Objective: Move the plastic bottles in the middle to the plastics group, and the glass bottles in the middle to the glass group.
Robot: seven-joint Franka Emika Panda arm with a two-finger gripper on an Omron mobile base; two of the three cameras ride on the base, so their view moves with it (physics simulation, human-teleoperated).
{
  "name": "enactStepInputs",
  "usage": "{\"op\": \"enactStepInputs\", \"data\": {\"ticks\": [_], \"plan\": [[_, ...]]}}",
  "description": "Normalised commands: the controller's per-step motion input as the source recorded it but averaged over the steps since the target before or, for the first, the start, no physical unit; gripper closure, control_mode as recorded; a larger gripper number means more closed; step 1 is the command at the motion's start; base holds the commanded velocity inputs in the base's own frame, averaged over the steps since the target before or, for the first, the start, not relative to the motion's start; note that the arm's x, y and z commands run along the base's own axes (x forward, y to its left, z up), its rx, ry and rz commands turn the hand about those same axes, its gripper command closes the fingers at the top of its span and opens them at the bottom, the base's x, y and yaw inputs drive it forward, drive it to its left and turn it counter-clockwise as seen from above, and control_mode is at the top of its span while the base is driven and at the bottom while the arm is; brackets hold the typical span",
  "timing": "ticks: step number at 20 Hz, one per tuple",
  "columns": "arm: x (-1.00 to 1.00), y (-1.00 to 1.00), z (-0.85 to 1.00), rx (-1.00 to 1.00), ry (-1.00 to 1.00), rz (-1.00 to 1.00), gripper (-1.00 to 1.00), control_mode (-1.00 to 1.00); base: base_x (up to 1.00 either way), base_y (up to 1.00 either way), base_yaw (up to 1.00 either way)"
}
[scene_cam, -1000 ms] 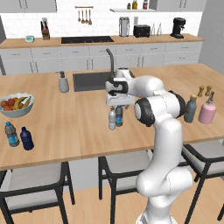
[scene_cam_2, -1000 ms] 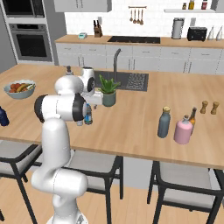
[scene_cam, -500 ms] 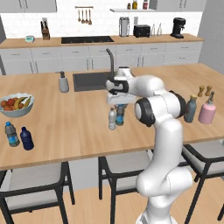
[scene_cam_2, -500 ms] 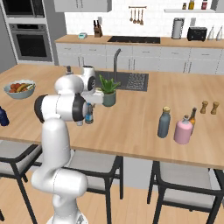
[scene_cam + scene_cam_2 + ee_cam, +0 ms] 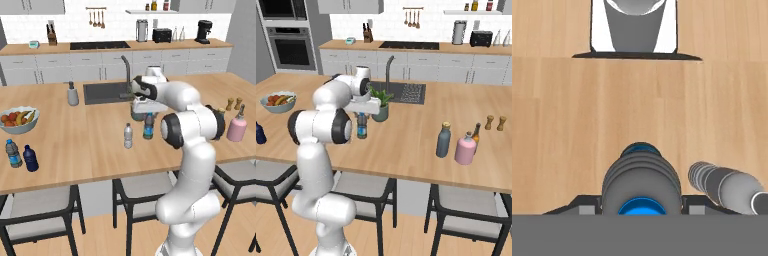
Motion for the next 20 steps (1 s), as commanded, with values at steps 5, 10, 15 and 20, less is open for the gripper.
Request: {"op": "enactStepInputs", "data": {"ticks": [5,10,15,20], "plan": [[-1.00,0.07,0.17,0.00,-0.09,0.11,1.00,-1.00,0.00,0.00,0.00],[-0.81,0.82,0.00,0.00,-0.04,0.18,1.00,-1.00,0.00,0.00,0.00],[-0.20,1.00,0.12,0.00,0.00,0.20,1.00,-1.00,0.00,0.00,0.00],[0.00,1.00,0.05,0.00,-0.02,0.15,1.00,-1.00,0.00,0.00,0.00]]}}
